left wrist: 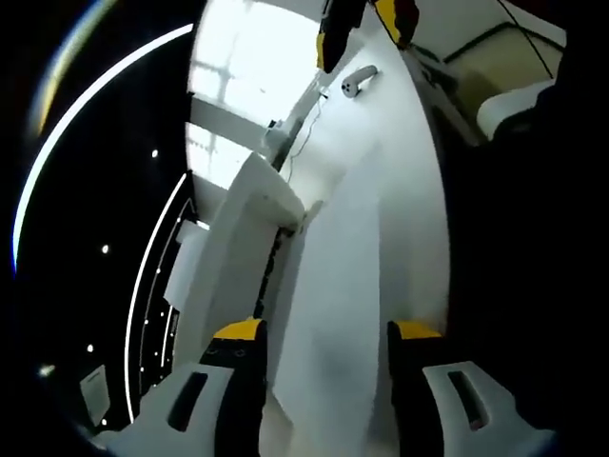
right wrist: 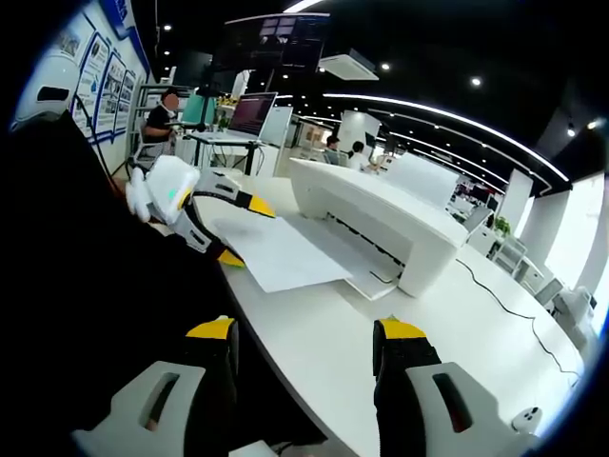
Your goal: Remove the paper from the printer output slot and place it on top of the printer
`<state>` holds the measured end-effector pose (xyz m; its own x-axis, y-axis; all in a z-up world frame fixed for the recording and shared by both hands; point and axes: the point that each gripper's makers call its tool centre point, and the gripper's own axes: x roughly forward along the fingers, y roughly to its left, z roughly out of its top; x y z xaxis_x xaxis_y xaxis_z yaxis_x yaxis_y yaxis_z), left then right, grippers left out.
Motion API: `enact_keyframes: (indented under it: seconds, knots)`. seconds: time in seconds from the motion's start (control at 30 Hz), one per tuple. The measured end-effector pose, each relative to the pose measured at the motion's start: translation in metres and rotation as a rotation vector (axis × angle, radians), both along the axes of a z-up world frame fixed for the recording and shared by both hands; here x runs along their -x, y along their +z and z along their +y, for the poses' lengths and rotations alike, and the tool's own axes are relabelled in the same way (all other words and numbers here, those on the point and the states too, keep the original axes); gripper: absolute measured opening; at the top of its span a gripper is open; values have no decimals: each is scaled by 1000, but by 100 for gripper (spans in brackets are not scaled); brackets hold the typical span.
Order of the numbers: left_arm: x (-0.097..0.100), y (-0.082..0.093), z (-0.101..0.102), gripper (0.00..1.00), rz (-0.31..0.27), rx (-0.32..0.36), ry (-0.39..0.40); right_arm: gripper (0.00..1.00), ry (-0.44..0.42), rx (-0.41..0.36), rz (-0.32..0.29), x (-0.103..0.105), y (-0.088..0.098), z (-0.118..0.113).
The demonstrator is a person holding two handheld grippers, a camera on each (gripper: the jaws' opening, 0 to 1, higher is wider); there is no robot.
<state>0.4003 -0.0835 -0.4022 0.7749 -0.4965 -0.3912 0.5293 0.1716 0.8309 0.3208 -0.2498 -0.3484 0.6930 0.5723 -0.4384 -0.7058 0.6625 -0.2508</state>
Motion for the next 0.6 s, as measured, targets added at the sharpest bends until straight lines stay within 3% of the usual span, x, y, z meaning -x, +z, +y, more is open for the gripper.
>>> enact_keyframes:
  seconds: [0.6]
  knots:
    - [-1, 3, 3, 41, -60, -80, 6, 53, 6, 1, 5, 0, -2, 2]
